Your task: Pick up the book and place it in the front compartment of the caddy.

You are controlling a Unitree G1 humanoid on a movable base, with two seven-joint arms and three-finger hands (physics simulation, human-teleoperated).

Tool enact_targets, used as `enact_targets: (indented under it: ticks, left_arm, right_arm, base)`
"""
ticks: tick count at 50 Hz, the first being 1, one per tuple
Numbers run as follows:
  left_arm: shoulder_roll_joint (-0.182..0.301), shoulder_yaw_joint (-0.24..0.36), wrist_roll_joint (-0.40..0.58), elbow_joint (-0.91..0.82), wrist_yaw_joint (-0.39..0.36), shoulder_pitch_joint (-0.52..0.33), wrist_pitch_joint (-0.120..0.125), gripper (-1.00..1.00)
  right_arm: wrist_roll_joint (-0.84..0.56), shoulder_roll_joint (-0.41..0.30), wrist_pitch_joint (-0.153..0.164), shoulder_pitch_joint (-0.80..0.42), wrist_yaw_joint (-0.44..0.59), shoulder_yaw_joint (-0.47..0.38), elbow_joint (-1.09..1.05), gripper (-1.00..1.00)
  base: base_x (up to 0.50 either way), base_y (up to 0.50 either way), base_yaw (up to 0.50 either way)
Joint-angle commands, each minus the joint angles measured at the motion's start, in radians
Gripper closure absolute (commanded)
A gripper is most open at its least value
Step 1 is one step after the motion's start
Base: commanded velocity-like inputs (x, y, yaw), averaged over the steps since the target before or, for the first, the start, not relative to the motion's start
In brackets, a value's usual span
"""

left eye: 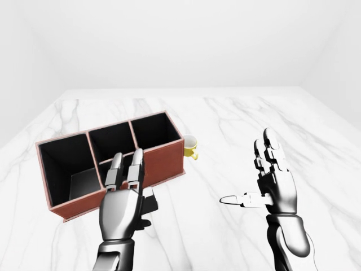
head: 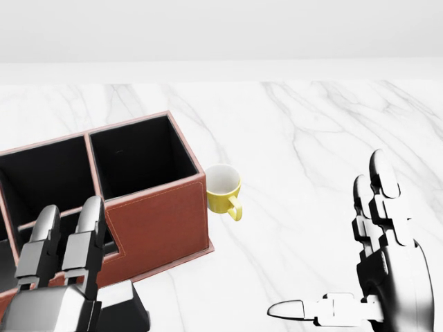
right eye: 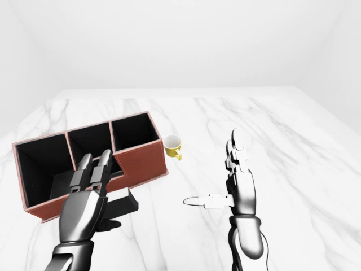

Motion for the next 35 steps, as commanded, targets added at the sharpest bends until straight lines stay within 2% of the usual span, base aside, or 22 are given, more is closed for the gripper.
enact_targets:
  ticks: [1,14,35]
  left_arm:
    - [0.03,-0.027,0.014,0.123,0.041,0.008,0.0,-1.0]
    - [0.06,-0.06,-0.002,0.184,0.083,0.032,0.0,-1.0]
    - [0.07,-0.017,-0.06,0.263,0.152,0.078,0.0,-1.0]
  right_arm:
    - [0.002,-0.002,0.0,-0.001,0.001,-0.001,0.001,-1.0]
    - [0.0,-0.001,0.0,-0.003,0.003,-0.001,0.002,-1.0]
    - [-0.003,-0.003,0.0,-0.025,-0.004,0.014,0.022,-1.0]
  base:
    - [0.0,0.0,0.0]
    - [0.0,0.0,0.0]
    - [0.0,0.0,0.0]
